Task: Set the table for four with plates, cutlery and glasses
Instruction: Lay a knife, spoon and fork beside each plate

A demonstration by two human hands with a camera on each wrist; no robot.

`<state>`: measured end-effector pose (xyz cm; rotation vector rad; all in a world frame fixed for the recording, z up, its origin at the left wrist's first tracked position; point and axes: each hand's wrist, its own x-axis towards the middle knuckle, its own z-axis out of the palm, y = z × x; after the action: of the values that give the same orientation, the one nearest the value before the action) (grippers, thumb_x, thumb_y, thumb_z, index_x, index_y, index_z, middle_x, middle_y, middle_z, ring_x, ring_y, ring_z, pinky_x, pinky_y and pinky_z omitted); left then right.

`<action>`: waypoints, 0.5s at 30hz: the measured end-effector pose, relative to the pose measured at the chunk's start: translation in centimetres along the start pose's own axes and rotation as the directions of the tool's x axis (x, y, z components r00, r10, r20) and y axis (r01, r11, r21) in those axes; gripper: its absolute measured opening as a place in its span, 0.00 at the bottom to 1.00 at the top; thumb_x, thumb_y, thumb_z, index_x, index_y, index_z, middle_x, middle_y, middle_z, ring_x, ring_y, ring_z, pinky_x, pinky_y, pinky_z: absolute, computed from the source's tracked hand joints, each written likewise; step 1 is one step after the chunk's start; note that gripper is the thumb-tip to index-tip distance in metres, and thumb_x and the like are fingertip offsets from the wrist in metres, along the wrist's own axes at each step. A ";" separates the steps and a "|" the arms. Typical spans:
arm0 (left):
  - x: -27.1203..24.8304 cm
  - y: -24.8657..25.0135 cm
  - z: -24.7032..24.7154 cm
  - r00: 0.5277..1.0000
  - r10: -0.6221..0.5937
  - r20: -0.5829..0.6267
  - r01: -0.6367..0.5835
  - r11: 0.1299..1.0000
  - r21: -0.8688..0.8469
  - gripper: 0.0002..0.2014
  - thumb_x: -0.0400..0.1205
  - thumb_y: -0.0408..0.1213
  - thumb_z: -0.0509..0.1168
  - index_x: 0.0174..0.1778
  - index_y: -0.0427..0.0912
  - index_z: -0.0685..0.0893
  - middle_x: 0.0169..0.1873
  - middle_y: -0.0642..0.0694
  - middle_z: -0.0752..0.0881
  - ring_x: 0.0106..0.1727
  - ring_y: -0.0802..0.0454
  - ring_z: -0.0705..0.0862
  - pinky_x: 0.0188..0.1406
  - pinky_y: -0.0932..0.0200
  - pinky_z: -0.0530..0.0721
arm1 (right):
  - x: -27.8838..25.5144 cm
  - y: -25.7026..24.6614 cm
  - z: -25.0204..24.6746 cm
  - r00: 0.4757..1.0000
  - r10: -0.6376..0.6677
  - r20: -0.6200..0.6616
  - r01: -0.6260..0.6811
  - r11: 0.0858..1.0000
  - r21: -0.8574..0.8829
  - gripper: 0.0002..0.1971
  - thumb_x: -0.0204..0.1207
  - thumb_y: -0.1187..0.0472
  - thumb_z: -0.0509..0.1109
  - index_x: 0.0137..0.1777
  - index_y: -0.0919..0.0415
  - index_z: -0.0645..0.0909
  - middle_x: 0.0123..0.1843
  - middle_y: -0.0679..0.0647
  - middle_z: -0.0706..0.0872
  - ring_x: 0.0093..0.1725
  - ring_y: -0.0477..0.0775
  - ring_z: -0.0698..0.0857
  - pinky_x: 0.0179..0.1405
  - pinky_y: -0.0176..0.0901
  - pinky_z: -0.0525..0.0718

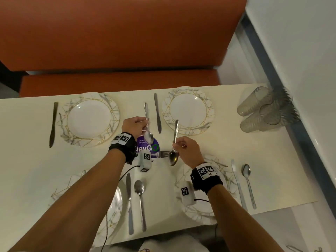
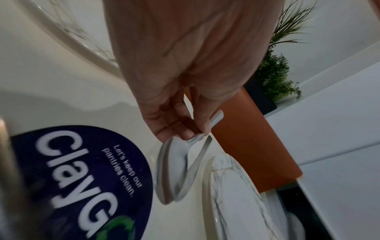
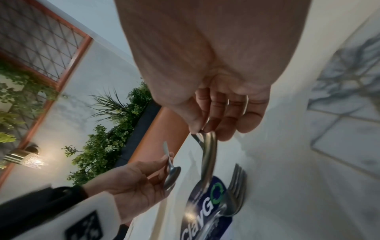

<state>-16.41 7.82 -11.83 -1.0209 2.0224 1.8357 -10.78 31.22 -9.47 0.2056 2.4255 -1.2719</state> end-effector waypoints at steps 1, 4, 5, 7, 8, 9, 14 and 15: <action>1.4 0.1 0.5 1.000 -0.002 -0.012 0.002 1.000 0.026 0.06 0.81 0.32 0.76 0.53 0.37 0.94 0.42 0.39 0.93 0.35 0.48 0.87 0.41 0.55 0.89 | 0.5 0.6 -0.4 1.000 0.008 0.009 -0.008 1.000 -0.011 0.07 0.78 0.55 0.75 0.52 0.56 0.86 0.45 0.48 0.91 0.47 0.49 0.90 0.57 0.51 0.88; 4.3 0.6 1.6 0.998 0.011 -0.065 -0.003 0.992 0.123 0.03 0.79 0.39 0.79 0.47 0.45 0.96 0.39 0.44 0.94 0.36 0.46 0.90 0.46 0.52 0.93 | 1.2 2.1 -1.5 1.000 0.011 0.022 -0.010 1.000 -0.014 0.04 0.79 0.57 0.75 0.51 0.53 0.86 0.45 0.45 0.90 0.46 0.44 0.88 0.51 0.38 0.86; 4.9 0.8 1.9 0.996 0.025 -0.088 -0.011 0.987 0.160 0.01 0.79 0.41 0.79 0.43 0.49 0.95 0.38 0.47 0.94 0.38 0.46 0.92 0.49 0.51 0.93 | 1.3 2.4 -1.8 1.000 0.013 0.025 -0.013 1.000 -0.022 0.03 0.79 0.57 0.75 0.51 0.53 0.87 0.45 0.44 0.90 0.45 0.43 0.88 0.48 0.33 0.83; 5.8 1.1 2.6 0.991 0.049 -0.124 -0.019 0.973 0.229 0.06 0.80 0.41 0.77 0.37 0.51 0.94 0.36 0.48 0.94 0.41 0.45 0.93 0.52 0.51 0.93 | 1.5 2.8 -2.5 0.999 0.021 0.028 -0.020 1.000 -0.018 0.02 0.79 0.57 0.75 0.50 0.52 0.87 0.44 0.43 0.90 0.44 0.41 0.87 0.44 0.27 0.79; 6.0 1.4 2.8 0.988 0.059 -0.140 -0.021 0.966 0.257 0.07 0.80 0.40 0.76 0.36 0.51 0.93 0.36 0.47 0.94 0.44 0.44 0.93 0.53 0.50 0.93 | 1.6 2.9 -2.7 0.999 0.024 0.031 -0.024 1.000 -0.013 0.02 0.79 0.57 0.75 0.50 0.52 0.87 0.43 0.43 0.90 0.44 0.40 0.87 0.43 0.27 0.80; 6.4 1.5 3.1 0.985 0.076 -0.154 -0.028 0.957 0.290 0.07 0.81 0.40 0.75 0.37 0.50 0.94 0.37 0.47 0.94 0.46 0.43 0.93 0.54 0.49 0.93 | 1.7 3.1 -3.0 0.999 0.028 0.035 -0.028 1.000 -0.009 0.02 0.79 0.57 0.75 0.50 0.52 0.87 0.44 0.43 0.90 0.44 0.40 0.88 0.43 0.26 0.80; 7.3 2.0 3.6 0.976 0.109 -0.187 -0.040 0.941 0.337 0.06 0.81 0.38 0.76 0.38 0.48 0.94 0.36 0.47 0.94 0.46 0.44 0.93 0.54 0.50 0.93 | 2.4 3.4 -3.6 0.999 0.035 0.040 -0.035 0.999 -0.007 0.03 0.79 0.56 0.74 0.51 0.52 0.87 0.44 0.43 0.90 0.44 0.40 0.87 0.40 0.22 0.80; 7.5 2.0 3.6 0.975 0.119 -0.187 -0.049 0.938 0.343 0.05 0.80 0.38 0.76 0.39 0.46 0.95 0.36 0.47 0.94 0.45 0.44 0.93 0.54 0.49 0.93 | 2.4 3.3 -3.7 0.999 0.035 0.040 -0.035 0.999 -0.006 0.03 0.79 0.56 0.74 0.51 0.52 0.87 0.44 0.43 0.90 0.44 0.40 0.87 0.40 0.22 0.80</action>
<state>-24.17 8.64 -15.36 -1.0710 2.4287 1.3946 -13.01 36.01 -11.08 0.2177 2.3803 -1.2429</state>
